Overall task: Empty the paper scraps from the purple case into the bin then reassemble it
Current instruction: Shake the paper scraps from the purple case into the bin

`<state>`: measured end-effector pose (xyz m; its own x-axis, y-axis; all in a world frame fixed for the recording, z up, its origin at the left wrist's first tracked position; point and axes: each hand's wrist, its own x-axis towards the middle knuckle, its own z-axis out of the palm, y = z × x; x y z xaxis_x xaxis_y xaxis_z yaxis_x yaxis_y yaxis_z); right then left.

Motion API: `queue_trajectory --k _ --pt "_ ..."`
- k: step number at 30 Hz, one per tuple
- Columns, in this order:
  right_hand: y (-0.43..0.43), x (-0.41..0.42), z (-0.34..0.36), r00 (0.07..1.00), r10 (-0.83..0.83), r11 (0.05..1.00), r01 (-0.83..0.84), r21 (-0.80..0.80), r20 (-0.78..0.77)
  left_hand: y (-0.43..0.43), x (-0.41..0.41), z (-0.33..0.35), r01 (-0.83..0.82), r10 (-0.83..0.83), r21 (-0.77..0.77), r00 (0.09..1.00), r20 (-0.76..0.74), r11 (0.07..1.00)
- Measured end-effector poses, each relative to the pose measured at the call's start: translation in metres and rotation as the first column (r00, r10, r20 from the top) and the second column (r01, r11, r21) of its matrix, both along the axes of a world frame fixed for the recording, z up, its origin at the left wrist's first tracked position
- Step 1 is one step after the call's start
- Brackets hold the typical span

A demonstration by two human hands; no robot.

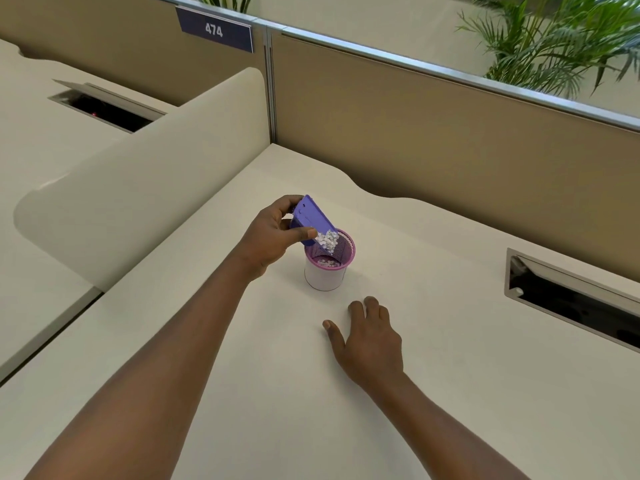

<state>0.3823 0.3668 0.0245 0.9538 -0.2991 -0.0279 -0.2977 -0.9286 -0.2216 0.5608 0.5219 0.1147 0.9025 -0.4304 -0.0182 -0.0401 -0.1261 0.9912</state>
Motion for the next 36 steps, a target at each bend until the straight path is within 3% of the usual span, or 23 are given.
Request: queue_trajectory --k 8,36 --pt "0.000 -0.001 -0.001 1.000 0.007 1.000 -0.007 0.002 0.000 -0.010 -0.003 0.011 -0.011 -0.021 0.232 0.991 0.135 0.973" --pt "-0.003 0.000 0.001 1.000 0.016 1.000 -0.015 0.024 -0.024 -0.019 -0.013 0.017 -0.069 -0.098 0.435 0.932 0.350 0.898"
